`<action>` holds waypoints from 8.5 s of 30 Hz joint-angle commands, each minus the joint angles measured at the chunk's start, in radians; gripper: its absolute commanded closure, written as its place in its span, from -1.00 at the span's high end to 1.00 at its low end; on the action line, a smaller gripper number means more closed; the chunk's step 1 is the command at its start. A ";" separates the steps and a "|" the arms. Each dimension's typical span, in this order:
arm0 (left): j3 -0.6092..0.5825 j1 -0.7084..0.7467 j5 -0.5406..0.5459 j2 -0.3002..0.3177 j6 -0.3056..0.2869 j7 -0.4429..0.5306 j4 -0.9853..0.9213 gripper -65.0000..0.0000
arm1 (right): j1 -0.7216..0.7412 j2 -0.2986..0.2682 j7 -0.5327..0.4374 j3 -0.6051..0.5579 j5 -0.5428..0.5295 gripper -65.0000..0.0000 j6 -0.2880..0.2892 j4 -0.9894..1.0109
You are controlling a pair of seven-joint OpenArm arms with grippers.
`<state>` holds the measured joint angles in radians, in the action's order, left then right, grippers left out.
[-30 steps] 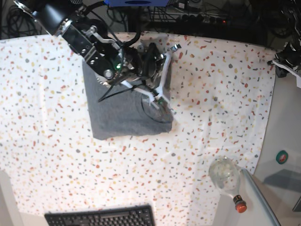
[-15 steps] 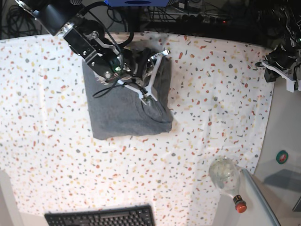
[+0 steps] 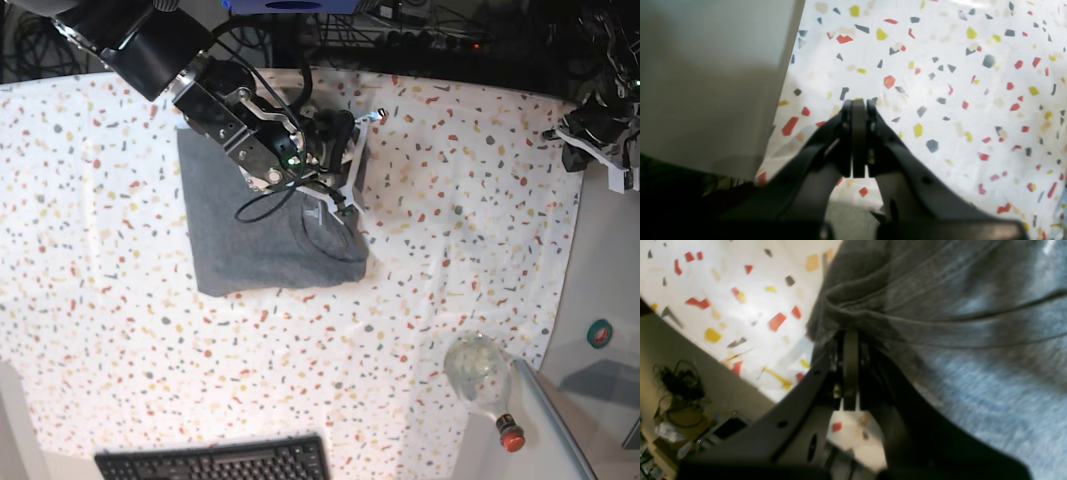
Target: Layout the t-shirt on the table in an organized manner, then fold the t-shirt properly
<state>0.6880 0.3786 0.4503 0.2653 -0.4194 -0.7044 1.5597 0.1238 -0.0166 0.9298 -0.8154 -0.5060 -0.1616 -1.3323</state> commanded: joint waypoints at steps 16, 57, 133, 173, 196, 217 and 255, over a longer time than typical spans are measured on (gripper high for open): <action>-0.325 -0.145 0.471 -0.062 0.000 -0.146 -0.021 1.00 | -0.181 -0.263 0.045 0.480 -0.019 -1.00 0.006 -0.519; -1.164 -0.720 -0.287 -0.131 0.004 -0.146 -0.493 -1.00 | -0.349 -0.276 0.036 1.158 -0.015 -1.00 0.282 -0.462; -1.709 -0.956 -0.671 -0.366 -0.002 0.082 -0.747 -1.00 | -0.350 -0.081 0.007 0.720 -0.012 -1.00 0.276 -0.273; -1.700 -0.967 -0.671 -0.331 -0.003 -0.071 -0.578 0.59 | -0.378 -0.098 0.044 0.773 -0.013 -1.00 0.274 -0.393; -1.246 -0.407 -0.669 -0.191 -0.002 -0.065 -0.058 -1.00 | -0.353 -0.101 -0.039 0.764 -0.012 -1.00 0.276 -0.264; -0.798 0.147 -0.669 -0.047 0.003 -0.039 0.442 -1.00 | -1.010 -0.352 -0.186 0.991 -0.013 -1.00 0.284 -0.680; -0.819 -0.117 -0.680 -0.151 0.248 1.127 -1.501 -1.00 | -0.442 -0.089 -1.508 0.072 -0.016 -1.00 0.282 1.227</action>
